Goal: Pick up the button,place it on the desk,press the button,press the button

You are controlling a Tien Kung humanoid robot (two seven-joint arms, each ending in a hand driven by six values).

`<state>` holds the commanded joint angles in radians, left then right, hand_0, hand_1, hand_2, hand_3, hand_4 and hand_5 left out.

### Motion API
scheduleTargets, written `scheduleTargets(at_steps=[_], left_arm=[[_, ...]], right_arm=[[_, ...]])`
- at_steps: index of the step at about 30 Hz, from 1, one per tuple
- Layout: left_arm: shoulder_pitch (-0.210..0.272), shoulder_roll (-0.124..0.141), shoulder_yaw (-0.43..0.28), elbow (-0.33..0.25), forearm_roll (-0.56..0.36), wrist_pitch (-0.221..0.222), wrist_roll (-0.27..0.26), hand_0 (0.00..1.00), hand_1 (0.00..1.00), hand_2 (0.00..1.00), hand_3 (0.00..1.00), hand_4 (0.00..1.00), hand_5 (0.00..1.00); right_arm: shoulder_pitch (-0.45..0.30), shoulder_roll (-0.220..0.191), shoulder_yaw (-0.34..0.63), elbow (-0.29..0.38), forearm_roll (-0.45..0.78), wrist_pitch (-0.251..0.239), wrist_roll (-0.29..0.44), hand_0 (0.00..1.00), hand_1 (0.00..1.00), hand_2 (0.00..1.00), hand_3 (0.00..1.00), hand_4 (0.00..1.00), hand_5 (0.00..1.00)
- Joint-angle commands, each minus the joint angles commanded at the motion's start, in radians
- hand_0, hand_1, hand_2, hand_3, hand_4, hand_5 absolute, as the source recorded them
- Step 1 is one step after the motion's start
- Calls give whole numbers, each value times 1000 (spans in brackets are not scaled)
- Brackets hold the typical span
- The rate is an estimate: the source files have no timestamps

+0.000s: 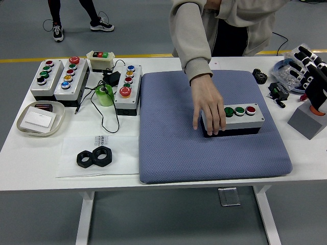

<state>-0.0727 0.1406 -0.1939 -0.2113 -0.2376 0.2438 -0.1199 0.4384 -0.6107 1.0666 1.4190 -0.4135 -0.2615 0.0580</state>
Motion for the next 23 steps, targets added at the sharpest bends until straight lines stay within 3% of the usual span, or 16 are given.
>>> scheduleTargets(at_steps=[23], left_arm=[[-2,2,-3,0,8,1,0,707,829,888,830,642,998]], right_arm=[[2,6,3,-1,-7,-6,-9,967,885,927,904,627,486]])
